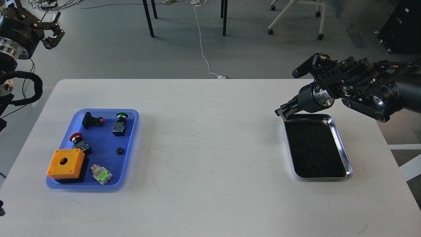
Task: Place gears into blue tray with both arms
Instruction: 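Carry the second black part toward the table center and release it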
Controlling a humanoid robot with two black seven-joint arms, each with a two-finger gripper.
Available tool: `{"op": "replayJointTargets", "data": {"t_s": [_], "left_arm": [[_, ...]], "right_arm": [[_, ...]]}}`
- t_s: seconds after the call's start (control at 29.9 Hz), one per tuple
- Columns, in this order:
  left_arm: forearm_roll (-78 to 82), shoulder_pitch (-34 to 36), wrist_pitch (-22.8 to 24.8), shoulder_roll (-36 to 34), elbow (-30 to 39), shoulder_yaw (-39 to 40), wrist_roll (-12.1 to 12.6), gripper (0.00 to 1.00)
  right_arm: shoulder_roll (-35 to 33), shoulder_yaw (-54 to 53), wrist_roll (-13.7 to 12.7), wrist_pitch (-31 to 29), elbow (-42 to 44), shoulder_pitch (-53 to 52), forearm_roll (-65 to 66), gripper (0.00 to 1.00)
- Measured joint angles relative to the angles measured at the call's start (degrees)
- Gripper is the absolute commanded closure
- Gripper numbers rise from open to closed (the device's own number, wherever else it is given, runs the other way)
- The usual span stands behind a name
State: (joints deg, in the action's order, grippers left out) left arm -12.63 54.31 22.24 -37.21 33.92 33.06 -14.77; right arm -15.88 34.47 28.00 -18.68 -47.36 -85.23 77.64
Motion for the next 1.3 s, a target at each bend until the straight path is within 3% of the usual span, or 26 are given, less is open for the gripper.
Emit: {"op": "replayJointTargets", "data": {"t_s": [0.3, 0.5, 0.9, 1.17, 1.3], "left_arm": [[0.1, 0.0, -0.1, -0.5, 0.0, -0.3, 0.1, 0.02], [0.1, -0.4, 0.3, -1.3, 0.0, -0.4, 0.1, 0.02], [0.1, -0.4, 0.2, -1.0, 0.0, -0.4, 0.1, 0.02], [0.1, -0.4, 0.2, -1.0, 0.0, -0.4, 0.1, 0.02], [0.1, -0.3, 0.3, -1.1, 0.0, -0.4, 0.1, 0.02]], "right_arm": [[13.6, -4.2, 0.0, 16.6, -0.4, 6.4, -0.1, 0.85], [15.8, -6.6, 0.0, 21.4, 0.3, 11.4, -0.1, 0.85], [15.9, -7.1, 0.0, 23.5, 5.9, 17.1, 0.0, 0.84], [15.9, -7.1, 0.0, 23.5, 8.1, 18.5, 0.0, 0.77], [15.9, -7.1, 0.0, 23.5, 8.2, 18.7, 0.0, 0.55]]}}
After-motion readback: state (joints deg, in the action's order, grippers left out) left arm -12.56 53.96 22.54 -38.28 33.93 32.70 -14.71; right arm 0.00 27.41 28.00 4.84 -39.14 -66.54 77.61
